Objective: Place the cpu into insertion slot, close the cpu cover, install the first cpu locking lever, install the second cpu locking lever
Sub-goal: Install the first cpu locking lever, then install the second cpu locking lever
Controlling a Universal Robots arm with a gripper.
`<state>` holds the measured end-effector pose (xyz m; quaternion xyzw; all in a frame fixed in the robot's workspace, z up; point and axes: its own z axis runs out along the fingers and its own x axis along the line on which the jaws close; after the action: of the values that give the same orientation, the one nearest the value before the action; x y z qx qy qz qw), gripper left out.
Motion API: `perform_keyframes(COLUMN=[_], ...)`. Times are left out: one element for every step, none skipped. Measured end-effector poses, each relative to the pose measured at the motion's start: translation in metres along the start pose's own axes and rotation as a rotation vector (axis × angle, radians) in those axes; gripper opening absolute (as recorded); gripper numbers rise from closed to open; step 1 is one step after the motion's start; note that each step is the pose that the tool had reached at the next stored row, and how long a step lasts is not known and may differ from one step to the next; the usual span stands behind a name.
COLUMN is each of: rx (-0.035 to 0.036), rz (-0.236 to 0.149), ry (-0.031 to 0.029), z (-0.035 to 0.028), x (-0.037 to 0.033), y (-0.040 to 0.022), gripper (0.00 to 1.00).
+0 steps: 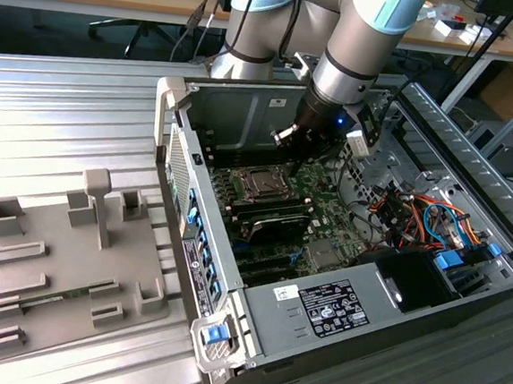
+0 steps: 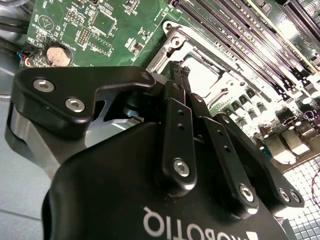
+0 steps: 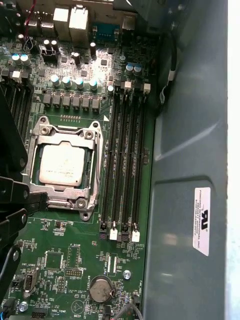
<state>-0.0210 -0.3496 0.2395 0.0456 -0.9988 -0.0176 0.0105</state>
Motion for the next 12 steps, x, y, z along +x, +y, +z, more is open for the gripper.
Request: perform_keyframes(rx=[0.0,-0.0001,-0.0002,-0.0001,-0.0002,-0.0002,-0.0003,-0.0001,-0.0003,-0.0003,-0.0003,-0.0003], rz=[0.0,0.0,0.0,0.0,0.0,0.0,0.0,0.0,0.0,0.0,0.0,0.0], ry=[0.0,0.0,-0.0001,0.0,0.0,0.0,0.0,0.0001,0.0,0.0,0.0,0.0], z=[0.0,0.0,0.0,0.0,0.0,0.0,0.0,-0.0002,0.0,0.0,0.0001,0.0002], x=[0.0,0.0,0.0,0.0,0.0,0.0,0.0,0.0,0.0,0.0001,0.0003,0.0005], y=[0.0,0.0,0.0,0.0,0.0,0.0,0.0,-0.0006,-0.0013,-0.0026,-0.0047,-0.0077], gripper=[0.11,0.11,0.11,0.11,0.11,0.11,0.11,0.11,0.11,0.11,0.11,0.11])
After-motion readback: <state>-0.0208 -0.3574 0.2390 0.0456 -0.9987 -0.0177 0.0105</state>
